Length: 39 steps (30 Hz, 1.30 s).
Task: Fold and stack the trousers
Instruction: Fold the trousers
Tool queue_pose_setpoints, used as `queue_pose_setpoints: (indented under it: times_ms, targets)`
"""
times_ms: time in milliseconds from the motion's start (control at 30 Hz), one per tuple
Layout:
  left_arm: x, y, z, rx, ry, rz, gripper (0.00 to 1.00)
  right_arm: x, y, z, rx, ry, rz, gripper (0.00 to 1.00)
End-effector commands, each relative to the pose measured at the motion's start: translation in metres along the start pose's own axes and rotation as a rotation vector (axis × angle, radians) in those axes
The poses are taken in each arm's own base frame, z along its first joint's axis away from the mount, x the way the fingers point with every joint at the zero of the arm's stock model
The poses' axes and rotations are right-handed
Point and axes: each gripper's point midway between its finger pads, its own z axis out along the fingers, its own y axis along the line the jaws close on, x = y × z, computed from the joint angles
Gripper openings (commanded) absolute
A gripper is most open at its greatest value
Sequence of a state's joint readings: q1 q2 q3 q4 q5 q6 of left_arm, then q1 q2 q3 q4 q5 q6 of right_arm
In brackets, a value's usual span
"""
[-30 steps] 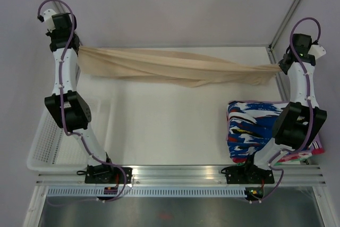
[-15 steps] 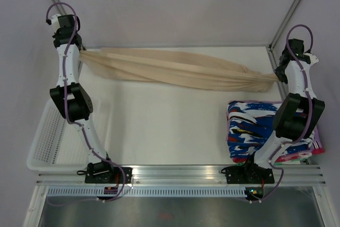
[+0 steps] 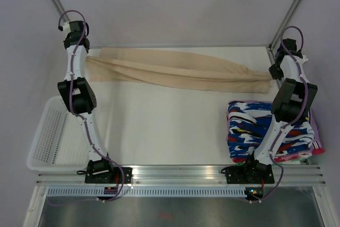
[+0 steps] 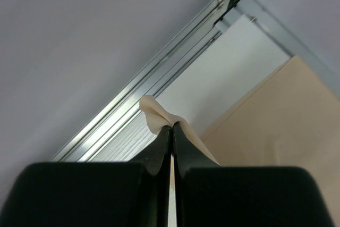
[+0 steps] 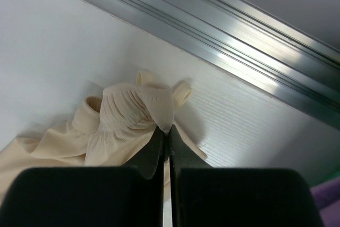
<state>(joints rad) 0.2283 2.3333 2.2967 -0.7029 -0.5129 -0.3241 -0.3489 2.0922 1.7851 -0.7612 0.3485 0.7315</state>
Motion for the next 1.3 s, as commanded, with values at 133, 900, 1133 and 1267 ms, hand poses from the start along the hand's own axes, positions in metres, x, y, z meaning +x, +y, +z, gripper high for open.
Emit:
queue_pose_setpoints:
  times_ms: [133,900,1133,1267]
  targets:
    - [-0.044,-0.058,0.019,0.097,-0.205,-0.179,0.02,-0.028,0.031,0.025,-0.067,-0.064,0.024,0.0]
    - [-0.05,-0.123,0.058,0.291,-0.36,-0.479,0.06,-0.046,0.114,0.054,-0.349,-0.084,0.04,0.08]
    - [-0.049,-0.141,0.054,0.388,-0.342,-0.485,0.64,-0.048,0.152,0.049,-0.53,-0.084,-0.004,0.79]
    - [-0.072,-0.141,0.031,0.438,-0.378,-0.426,1.0,-0.065,0.179,0.002,-0.669,-0.141,-0.073,0.98]
